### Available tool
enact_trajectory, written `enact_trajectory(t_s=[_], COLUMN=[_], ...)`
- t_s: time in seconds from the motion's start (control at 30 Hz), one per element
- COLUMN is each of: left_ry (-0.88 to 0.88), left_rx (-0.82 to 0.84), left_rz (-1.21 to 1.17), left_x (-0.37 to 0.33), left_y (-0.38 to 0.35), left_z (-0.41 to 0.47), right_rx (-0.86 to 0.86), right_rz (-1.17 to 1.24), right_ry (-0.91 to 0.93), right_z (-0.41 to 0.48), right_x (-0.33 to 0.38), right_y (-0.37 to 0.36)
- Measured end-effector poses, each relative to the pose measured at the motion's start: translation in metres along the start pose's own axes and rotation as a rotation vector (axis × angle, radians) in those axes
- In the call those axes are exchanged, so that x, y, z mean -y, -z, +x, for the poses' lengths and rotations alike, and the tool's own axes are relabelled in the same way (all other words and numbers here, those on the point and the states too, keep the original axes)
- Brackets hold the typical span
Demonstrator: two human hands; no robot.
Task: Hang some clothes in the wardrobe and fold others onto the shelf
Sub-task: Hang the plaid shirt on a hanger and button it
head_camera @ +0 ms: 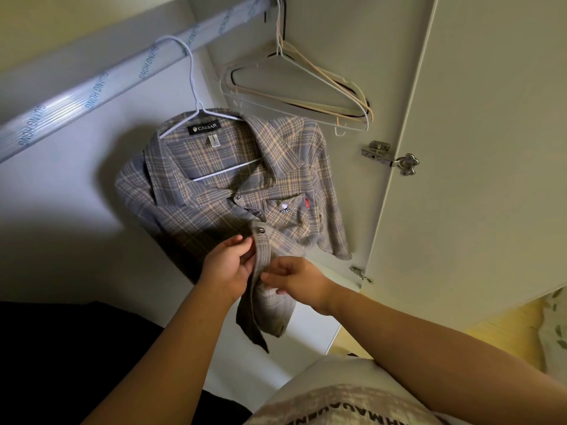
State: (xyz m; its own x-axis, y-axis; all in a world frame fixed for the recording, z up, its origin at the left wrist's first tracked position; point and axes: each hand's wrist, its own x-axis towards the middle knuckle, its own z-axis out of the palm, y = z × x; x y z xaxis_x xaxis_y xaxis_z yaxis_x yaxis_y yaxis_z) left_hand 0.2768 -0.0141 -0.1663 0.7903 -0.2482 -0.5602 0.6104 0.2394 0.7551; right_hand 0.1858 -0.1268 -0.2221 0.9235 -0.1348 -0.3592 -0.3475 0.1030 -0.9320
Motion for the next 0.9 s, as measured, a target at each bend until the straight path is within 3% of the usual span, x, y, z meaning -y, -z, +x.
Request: enact_trajectory(t_s=[0.13, 0.3, 0.4, 0.57, 0.63, 0.8, 0.9], left_ry=[-0.056, -0.314, -0.280, -0.092, -0.098, -0.264, -0.324], left_rx=[0.063, -0.088, -0.036, 0.173, 0.207, 0.117, 0.043], left_rz=[0.098, 0.783, 0.949, 0.945, 0.936, 1.054, 1.000], left_x=[0.001, 0.006, 0.008, 0.016, 0.022, 0.026, 0.022], left_y=[0.003, 0.019, 0.024, 0.023, 0.023, 0.026, 0.026], left_z=[0.000, 0.000, -0.002, 0.001, 0.003, 0.007, 0.009], right_rx=[-0.050, -0.104, -0.152, -0.146, -0.146, -0.254, -0.314], right_rz=[0.101, 0.504, 0.598, 0.709, 0.740, 0.713, 0.676], right_ry=[0.004, -0.061, -0.088, -0.127, -0.137, -0.180, -0.196], right_z=[0.004, 0.006, 0.005, 0.002, 0.002, 0.005, 0.006], right_x=[0.006, 0.016, 0.019, 0.021, 0.021, 0.017, 0.014], right_y=[-0.005, 0.000, 0.005, 0.007, 0.007, 0.010, 0.010])
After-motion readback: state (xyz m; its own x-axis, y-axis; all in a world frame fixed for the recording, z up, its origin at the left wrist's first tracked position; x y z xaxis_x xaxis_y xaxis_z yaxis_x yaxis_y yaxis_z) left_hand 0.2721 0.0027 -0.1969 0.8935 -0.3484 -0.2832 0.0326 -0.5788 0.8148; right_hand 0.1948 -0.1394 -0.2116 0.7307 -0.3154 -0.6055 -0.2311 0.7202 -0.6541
